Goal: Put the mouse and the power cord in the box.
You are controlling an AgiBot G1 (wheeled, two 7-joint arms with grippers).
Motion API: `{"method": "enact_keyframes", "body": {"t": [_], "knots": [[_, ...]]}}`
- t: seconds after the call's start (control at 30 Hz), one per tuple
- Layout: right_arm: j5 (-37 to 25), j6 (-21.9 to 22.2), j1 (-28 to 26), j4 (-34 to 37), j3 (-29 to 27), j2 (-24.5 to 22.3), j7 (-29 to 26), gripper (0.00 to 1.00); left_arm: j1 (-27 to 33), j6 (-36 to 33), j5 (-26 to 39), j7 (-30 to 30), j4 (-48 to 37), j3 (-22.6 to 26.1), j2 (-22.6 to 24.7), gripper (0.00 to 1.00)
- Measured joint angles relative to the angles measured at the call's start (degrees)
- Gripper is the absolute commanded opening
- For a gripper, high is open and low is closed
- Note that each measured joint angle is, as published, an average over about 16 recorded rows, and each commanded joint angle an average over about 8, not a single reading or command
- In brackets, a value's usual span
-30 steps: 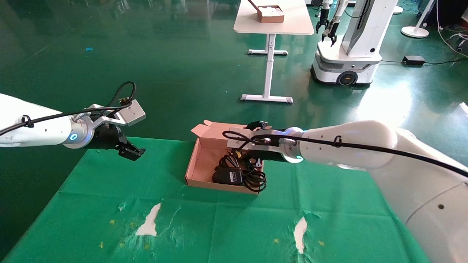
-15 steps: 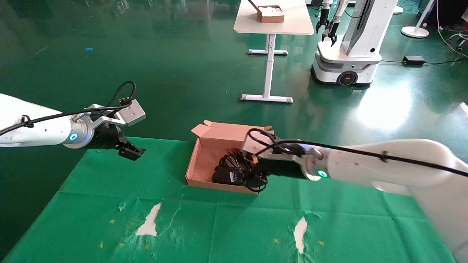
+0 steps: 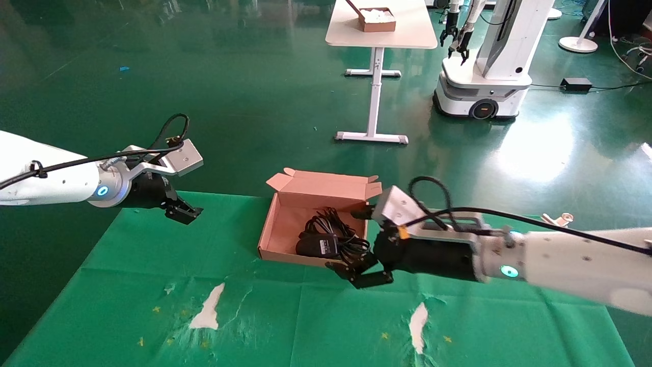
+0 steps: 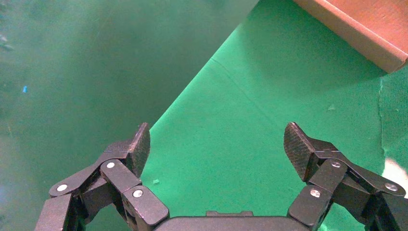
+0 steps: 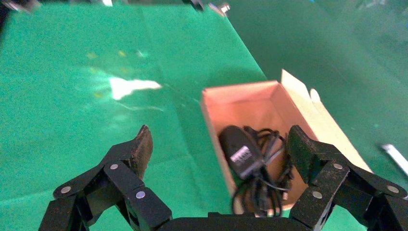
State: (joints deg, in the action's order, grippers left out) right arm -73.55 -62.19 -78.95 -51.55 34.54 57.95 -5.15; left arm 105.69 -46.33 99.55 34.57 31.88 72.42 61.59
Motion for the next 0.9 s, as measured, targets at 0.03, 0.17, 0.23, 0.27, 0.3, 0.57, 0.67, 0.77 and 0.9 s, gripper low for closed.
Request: {"method": "enact_keyframes", "body": {"t": [0.03, 0.17, 0.23, 0.27, 0.3, 0.57, 0.67, 0.77, 0.9], "knots": [[1.0, -0.7, 0.5, -0.7, -0.6, -0.7, -0.2, 1.00, -0.4, -0.4, -0.5, -0.2, 0.4, -0.5, -0.3, 1.00], [5.0, -3.7, 2.8, -3.5, -2.9, -3.6, -0.9, 1.00, -2.6, -2.3, -3.4, -1.4, 2.5, -3.3, -1.6, 1.00], [7.0, -5.2, 3.8, -4.9, -4.1, -5.1, -1.2, 1.00, -4.0, -3.5, -5.2, -2.1, 3.8, -5.1, -2.4, 1.00], [8.0, -6.0, 4.4, -5.6, -4.7, -5.8, -1.4, 1.00, -4.7, -4.2, -6.2, -2.5, 4.5, -6.0, -2.9, 1.00], [9.0, -6.7, 4.9, -6.3, -5.3, -6.5, -1.6, 1.00, -5.5, -4.9, -7.2, -2.9, 5.2, -7.0, -3.3, 1.00], [17.1, -12.6, 9.4, -11.9, -10.0, -12.3, -3.0, 1.00, -11.6, -10.3, -15.2, -6.2, 11.0, -14.8, -7.0, 1.00], [20.1, -14.9, 11.0, -14.0, -11.7, -14.5, -3.5, 1.00, -13.9, -12.4, -18.2, -7.5, 13.1, -17.8, -8.4, 1.00], [23.1, -17.1, 12.7, -16.0, -13.5, -16.7, -4.1, 1.00, -16.2, -14.4, -21.2, -8.7, 15.3, -20.7, -9.8, 1.00], [26.7, -19.8, 14.7, -18.6, -15.6, -19.3, -4.7, 1.00, -19.2, -17.2, -25.1, -10.4, 18.2, -24.6, -11.6, 1.00]]}}
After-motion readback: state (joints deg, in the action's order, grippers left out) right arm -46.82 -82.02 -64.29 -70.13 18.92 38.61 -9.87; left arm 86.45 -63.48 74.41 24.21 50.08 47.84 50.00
